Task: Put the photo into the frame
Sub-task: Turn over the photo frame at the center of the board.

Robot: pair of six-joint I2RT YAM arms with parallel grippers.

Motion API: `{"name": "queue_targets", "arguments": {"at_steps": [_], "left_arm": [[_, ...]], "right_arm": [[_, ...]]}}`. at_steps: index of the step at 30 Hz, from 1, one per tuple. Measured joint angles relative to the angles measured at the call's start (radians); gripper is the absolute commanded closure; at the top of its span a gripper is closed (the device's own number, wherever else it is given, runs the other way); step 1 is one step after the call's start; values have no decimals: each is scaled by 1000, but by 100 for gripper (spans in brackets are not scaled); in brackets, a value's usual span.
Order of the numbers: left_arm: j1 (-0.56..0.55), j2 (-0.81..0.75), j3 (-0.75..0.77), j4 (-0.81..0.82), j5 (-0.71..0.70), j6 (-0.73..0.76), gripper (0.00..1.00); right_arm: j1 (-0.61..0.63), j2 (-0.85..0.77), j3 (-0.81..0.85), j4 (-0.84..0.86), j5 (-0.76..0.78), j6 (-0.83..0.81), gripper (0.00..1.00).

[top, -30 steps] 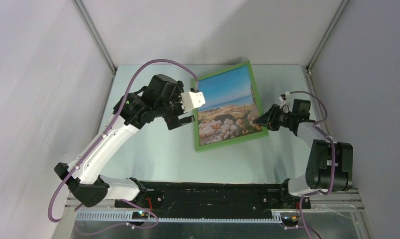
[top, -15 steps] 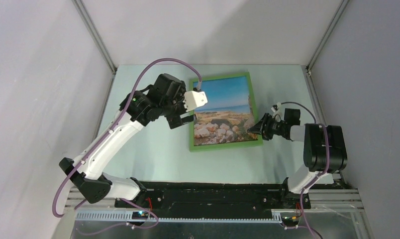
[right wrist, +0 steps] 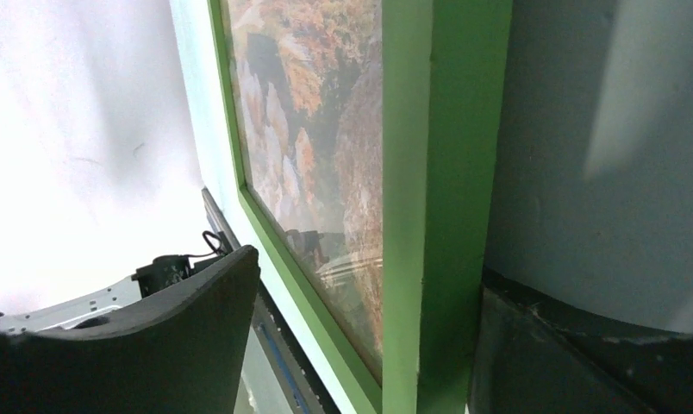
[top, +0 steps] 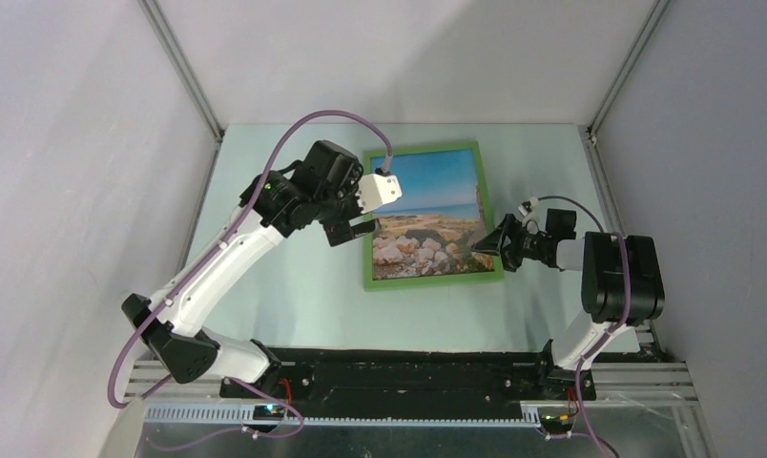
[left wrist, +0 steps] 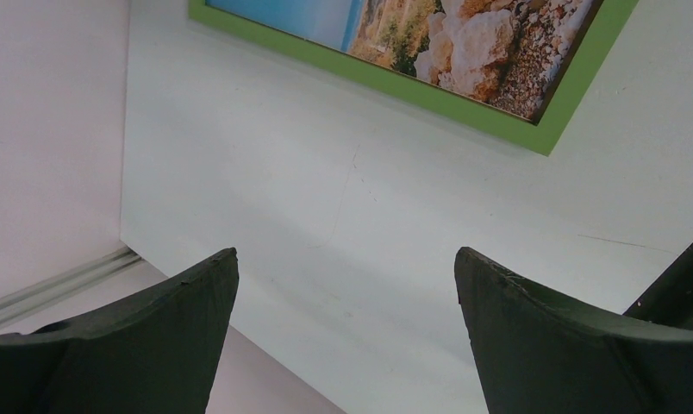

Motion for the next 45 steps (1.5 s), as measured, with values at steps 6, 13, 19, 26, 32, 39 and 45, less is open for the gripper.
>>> {"name": "queue_targets", "arguments": {"at_steps": [6, 13, 19, 26, 32, 39, 45], "left_arm": [[0, 6, -4, 4, 0, 0, 0], [0, 7, -14, 11, -3, 0, 0], [0, 7, -14, 13, -8, 1, 0], [0, 7, -14, 14, -17, 1, 0], [0, 4, -39, 26, -18, 1, 0], [3, -28, -139, 99, -33, -21, 0], [24, -129, -312, 258, -84, -77, 0]], "right_arm": [[0, -51, 0, -54, 38, -22, 8], [11, -96, 2, -108, 93, -55, 4], [22, -159, 2, -183, 179, -83, 3], [24, -263, -3, -264, 306, -113, 2], [30, -315, -3, -273, 340, -124, 1], [32, -392, -5, -290, 417, -152, 1], [8, -489, -5, -298, 490, -177, 1]]}}
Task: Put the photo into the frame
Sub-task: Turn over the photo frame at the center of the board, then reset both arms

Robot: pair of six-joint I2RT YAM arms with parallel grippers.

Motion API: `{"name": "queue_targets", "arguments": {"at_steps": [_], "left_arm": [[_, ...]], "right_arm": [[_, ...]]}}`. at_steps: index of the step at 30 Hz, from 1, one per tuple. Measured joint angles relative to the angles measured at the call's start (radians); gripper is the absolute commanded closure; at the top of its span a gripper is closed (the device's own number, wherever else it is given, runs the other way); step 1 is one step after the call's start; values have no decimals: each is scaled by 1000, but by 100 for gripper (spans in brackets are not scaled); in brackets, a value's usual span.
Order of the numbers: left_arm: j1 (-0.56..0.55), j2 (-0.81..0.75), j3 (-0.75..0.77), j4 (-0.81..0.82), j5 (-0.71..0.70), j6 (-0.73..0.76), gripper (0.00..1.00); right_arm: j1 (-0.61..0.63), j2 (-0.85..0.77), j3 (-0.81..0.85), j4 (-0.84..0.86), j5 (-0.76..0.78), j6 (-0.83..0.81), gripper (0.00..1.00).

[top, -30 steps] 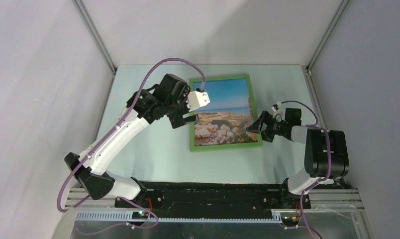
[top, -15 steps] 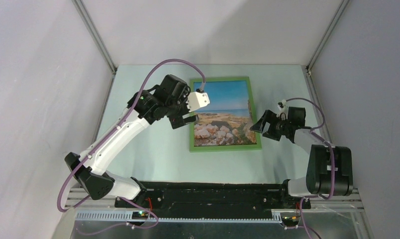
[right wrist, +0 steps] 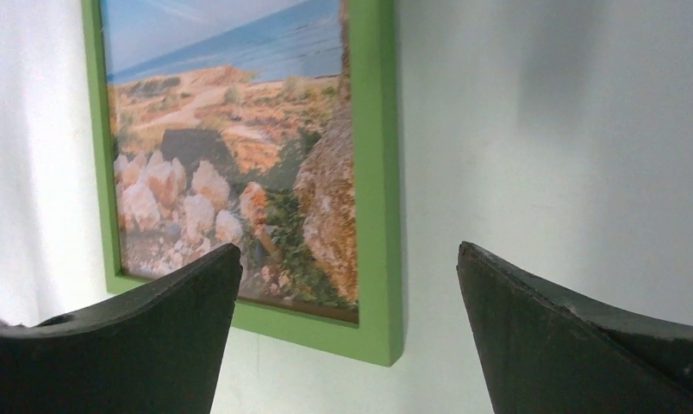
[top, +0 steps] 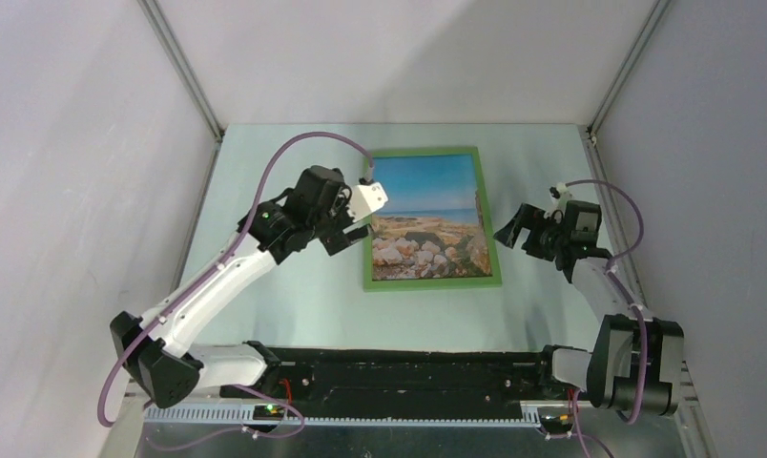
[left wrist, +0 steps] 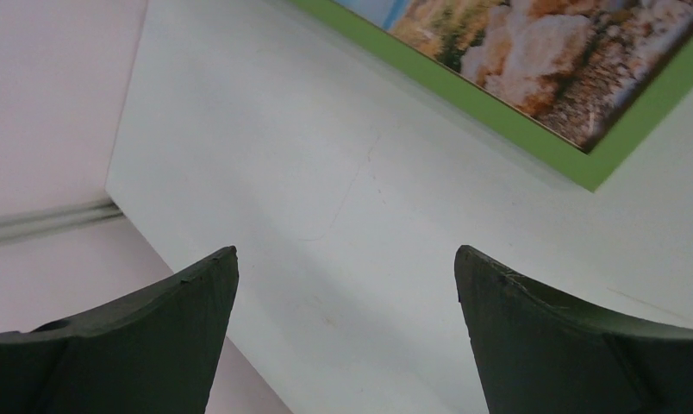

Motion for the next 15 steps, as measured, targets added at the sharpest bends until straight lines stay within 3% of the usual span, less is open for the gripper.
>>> {"name": "queue_targets", "arguments": {"at_steps": [8, 15], "left_arm": [[126, -117, -137, 211, -27, -108, 0], [304, -262, -250, 361, 12, -257, 0]], "right_arm": [[-66, -66, 8, -43, 97, -28, 1], [-128, -105, 85, -99, 146, -75, 1]]}}
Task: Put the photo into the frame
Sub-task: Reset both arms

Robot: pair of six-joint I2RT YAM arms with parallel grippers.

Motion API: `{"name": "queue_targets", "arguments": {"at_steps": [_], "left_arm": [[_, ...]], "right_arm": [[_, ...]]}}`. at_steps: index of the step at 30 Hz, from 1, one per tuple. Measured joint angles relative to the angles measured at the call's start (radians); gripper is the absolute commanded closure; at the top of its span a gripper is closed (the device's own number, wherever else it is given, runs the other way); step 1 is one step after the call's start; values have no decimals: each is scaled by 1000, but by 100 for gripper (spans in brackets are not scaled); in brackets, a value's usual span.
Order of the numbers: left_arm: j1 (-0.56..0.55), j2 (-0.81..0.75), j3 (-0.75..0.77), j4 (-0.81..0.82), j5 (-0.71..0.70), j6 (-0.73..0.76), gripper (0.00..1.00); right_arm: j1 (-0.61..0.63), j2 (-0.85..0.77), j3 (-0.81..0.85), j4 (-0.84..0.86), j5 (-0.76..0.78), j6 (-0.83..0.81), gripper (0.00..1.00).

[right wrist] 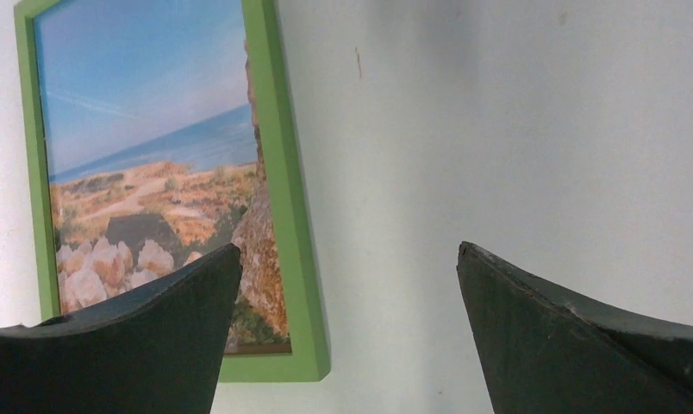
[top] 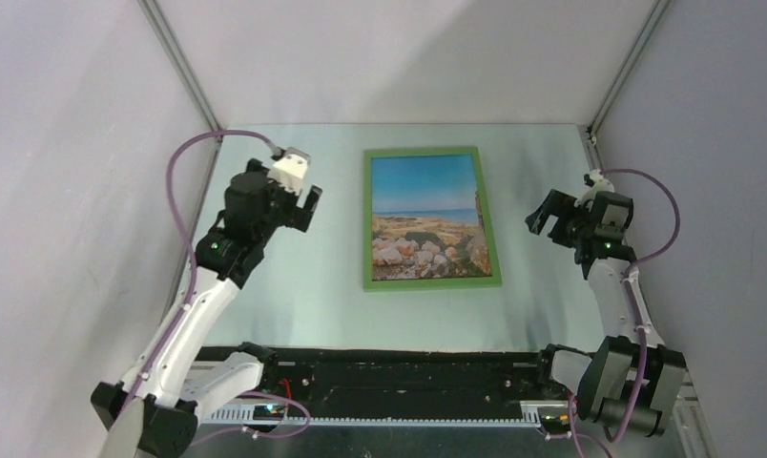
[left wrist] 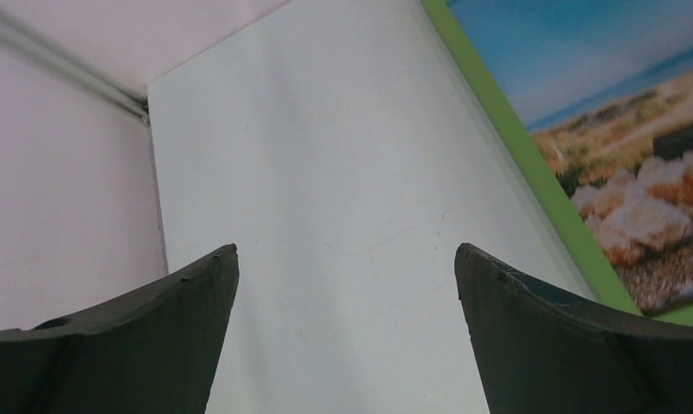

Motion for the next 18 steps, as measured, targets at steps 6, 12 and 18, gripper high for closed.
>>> {"name": "queue_targets", "arguments": {"at_steps": [6, 12, 18], "left_arm": [[179, -125, -117, 113, 53, -172, 0], [309, -292, -247, 185, 51, -297, 0], [330, -428, -292, 229, 5, -356, 0]], "right_arm": [[-22, -2, 96, -62, 44, -74, 1], [-111, -45, 108, -120, 37, -113, 1], [-161, -115, 115, -200, 3, -163, 1]]}}
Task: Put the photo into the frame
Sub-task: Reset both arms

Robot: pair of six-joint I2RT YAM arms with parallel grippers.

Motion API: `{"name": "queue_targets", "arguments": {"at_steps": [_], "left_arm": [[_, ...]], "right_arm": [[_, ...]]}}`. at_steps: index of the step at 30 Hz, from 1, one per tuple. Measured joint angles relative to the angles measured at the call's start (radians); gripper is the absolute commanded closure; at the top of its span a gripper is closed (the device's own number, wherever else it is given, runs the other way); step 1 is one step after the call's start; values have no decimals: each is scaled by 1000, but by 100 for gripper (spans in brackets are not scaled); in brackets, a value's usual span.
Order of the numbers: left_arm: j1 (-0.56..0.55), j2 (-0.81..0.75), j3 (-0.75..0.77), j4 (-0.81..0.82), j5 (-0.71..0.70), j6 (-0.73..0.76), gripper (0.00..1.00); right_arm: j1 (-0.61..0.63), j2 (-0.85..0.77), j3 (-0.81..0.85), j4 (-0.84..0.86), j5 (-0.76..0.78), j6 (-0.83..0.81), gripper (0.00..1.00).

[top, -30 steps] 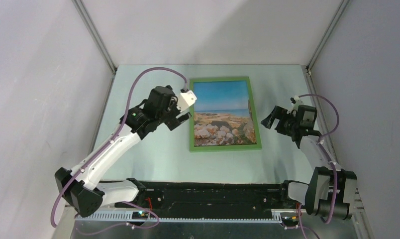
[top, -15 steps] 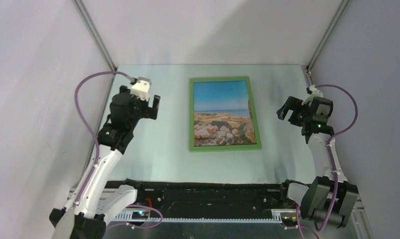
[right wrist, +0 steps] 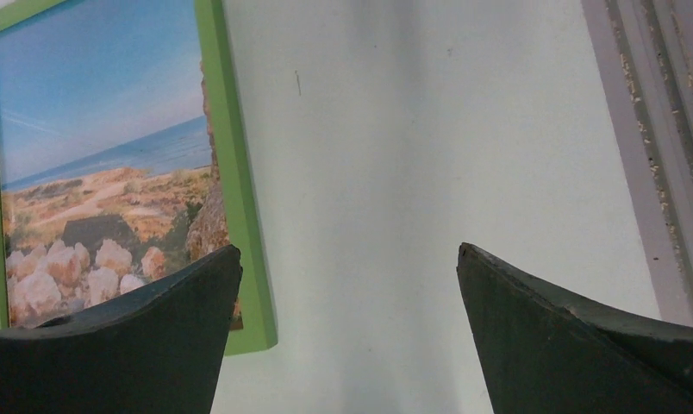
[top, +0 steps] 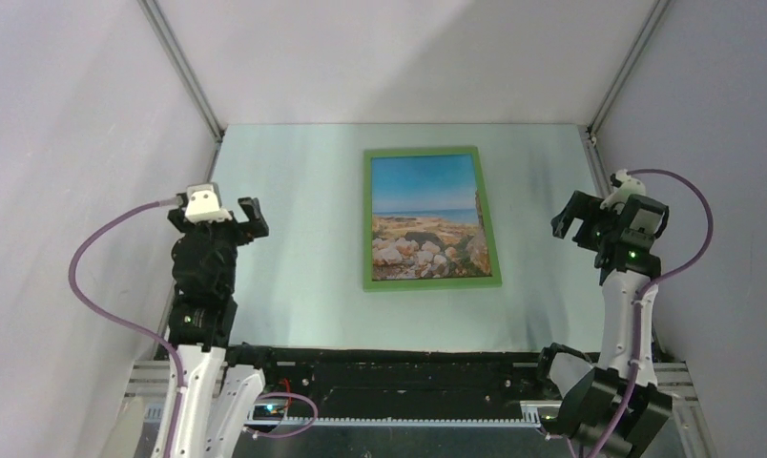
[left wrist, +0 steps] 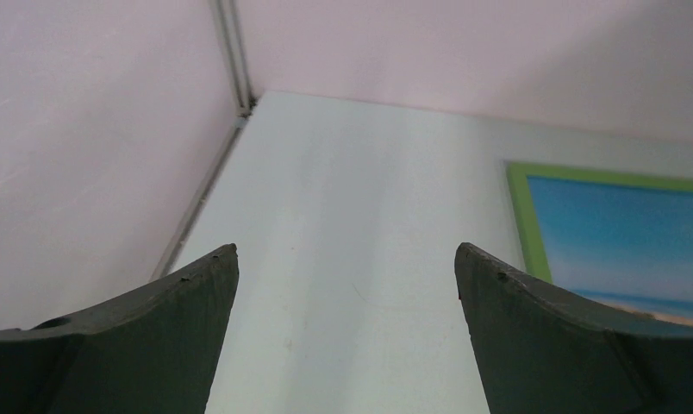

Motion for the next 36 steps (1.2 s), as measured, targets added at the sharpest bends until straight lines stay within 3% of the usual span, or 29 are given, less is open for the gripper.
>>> {"name": "queue_targets", "arguments": {"at_steps": [6, 11, 23, 36], "left_arm": [[0, -68, -82, 30, -147, -55, 0], [2, -103, -170, 29, -186, -81, 0], [2, -179, -192, 50, -148, -85, 0], [2, -196, -208, 58, -51, -64, 0]], "right_arm": [[-18, -127, 4, -63, -26, -53, 1], [-21, -228, 6, -129, -35, -93, 1], [-20, -466, -38, -180, -70, -182, 1], [23, -478, -55, -165, -37, -195, 1]]}}
